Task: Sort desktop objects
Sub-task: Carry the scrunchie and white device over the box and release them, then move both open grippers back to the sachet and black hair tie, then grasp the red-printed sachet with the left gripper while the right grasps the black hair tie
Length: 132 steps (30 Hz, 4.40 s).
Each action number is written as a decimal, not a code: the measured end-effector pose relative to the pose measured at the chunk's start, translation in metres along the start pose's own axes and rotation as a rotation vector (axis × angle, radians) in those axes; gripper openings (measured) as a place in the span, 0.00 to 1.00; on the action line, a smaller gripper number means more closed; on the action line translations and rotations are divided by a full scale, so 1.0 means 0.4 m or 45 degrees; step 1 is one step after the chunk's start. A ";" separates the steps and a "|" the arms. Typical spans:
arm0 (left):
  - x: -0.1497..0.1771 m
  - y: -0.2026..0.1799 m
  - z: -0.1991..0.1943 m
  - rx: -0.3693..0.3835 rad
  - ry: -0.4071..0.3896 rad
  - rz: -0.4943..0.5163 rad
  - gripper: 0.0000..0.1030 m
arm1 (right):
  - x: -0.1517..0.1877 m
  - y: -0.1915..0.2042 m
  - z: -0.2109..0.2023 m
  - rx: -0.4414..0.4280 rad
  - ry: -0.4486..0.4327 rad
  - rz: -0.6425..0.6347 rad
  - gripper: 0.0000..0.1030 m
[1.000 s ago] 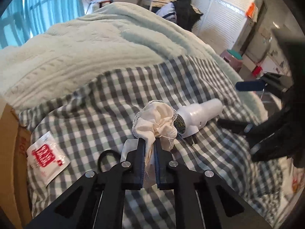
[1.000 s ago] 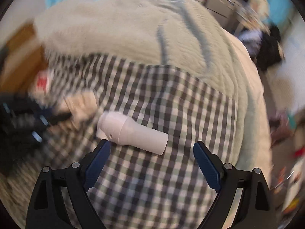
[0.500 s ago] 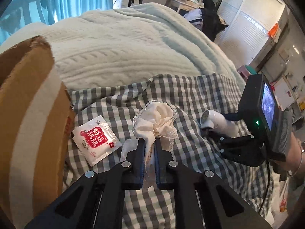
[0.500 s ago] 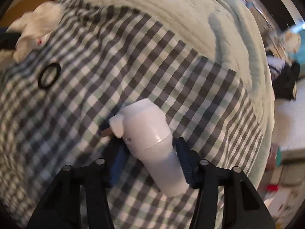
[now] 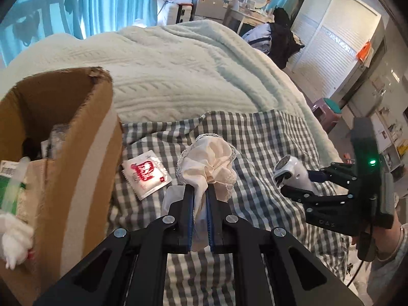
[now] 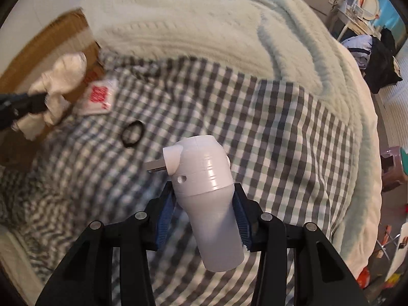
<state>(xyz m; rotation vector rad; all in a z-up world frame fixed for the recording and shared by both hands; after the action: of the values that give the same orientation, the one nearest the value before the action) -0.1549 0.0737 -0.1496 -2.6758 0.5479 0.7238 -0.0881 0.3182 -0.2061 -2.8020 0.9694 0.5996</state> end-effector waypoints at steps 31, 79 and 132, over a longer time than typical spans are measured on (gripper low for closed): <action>0.054 0.493 -0.303 -0.291 -0.236 -0.310 0.09 | -0.337 0.581 -0.220 -0.391 -0.311 -0.085 0.43; 0.156 0.016 0.097 -0.234 -0.088 -0.041 0.89 | -0.044 0.039 -0.048 -0.190 -0.292 0.322 0.68; 0.083 0.102 0.259 -0.229 -0.038 -0.228 0.05 | 0.001 -0.015 0.128 -0.174 -0.071 0.236 0.03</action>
<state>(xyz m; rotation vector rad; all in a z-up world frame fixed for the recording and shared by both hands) -0.1890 0.0691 -0.2605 -2.8267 0.2409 0.7936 -0.1012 0.3347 -0.2532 -2.8128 1.2311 0.7908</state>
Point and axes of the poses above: each gripper's, at about its wrist camera, not at the fingertips, and z roughly the way its jaws point, y to its left, x to its underside, the point moved 1 cm from there along z, roughly the way its jaws point, and after that the axes turned 2 degrees about -y, right-handed, at the moved point
